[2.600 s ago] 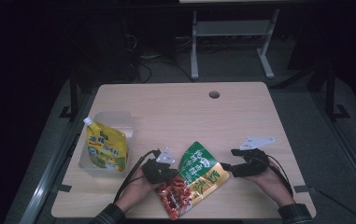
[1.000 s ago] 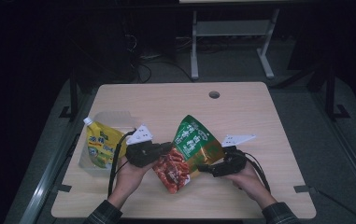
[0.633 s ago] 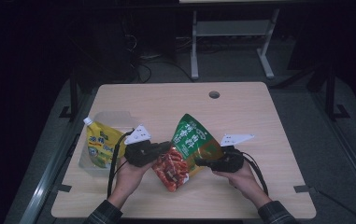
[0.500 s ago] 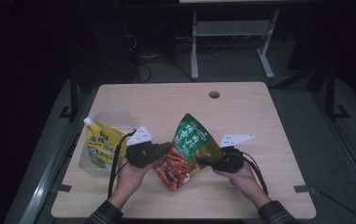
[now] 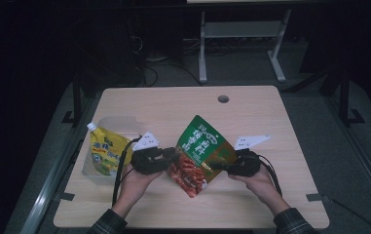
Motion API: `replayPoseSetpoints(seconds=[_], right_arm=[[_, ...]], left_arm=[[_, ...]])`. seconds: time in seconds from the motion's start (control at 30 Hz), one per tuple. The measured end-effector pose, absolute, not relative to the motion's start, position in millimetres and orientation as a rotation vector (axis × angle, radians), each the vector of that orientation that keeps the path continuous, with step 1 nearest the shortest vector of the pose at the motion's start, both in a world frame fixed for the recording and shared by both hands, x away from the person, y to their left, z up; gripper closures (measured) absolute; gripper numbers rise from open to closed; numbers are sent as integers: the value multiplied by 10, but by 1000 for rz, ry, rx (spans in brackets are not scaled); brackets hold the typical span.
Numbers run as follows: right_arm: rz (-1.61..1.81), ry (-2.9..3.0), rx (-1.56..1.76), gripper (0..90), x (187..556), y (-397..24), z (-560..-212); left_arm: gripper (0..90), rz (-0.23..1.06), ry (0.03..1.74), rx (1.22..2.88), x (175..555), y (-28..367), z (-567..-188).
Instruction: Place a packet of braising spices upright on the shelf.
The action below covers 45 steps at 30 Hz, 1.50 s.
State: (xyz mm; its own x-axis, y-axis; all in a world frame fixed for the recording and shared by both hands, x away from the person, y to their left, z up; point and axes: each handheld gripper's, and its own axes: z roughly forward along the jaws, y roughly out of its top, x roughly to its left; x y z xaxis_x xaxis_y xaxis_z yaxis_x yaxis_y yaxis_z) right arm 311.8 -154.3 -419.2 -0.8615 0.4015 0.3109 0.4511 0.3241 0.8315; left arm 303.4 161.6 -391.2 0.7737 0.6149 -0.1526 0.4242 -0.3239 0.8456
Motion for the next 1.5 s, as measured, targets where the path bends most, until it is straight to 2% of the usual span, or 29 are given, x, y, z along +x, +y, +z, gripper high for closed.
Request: replayPoseSetpoints(seconds=[0.07, 0.13, 0.43, 0.7, 1.5], right_arm=[[-1595, -2549, -813, 896, 3115, -1541, -4171], [-1581, -2553, -824, 896, 3116, -1554, -4159], [-1571, -2569, -857, 896, 3141, -1572, -4081], [-1596, -2579, -864, 896, 3196, -1551, -3977], [-1602, -2622, -723, 896, 3481, -1089, -3653]], left_arm=[[495, 244, 780, 1988, 3008, 1604, -3923], [441, 228, 768, 2014, 2960, 1597, -3949], [294, 156, 650, 2188, 2683, 1649, -4236], [176, 110, 632, 2213, 2481, 1781, -4444], [170, 95, 571, 2184, 2483, 1717, -4480]])
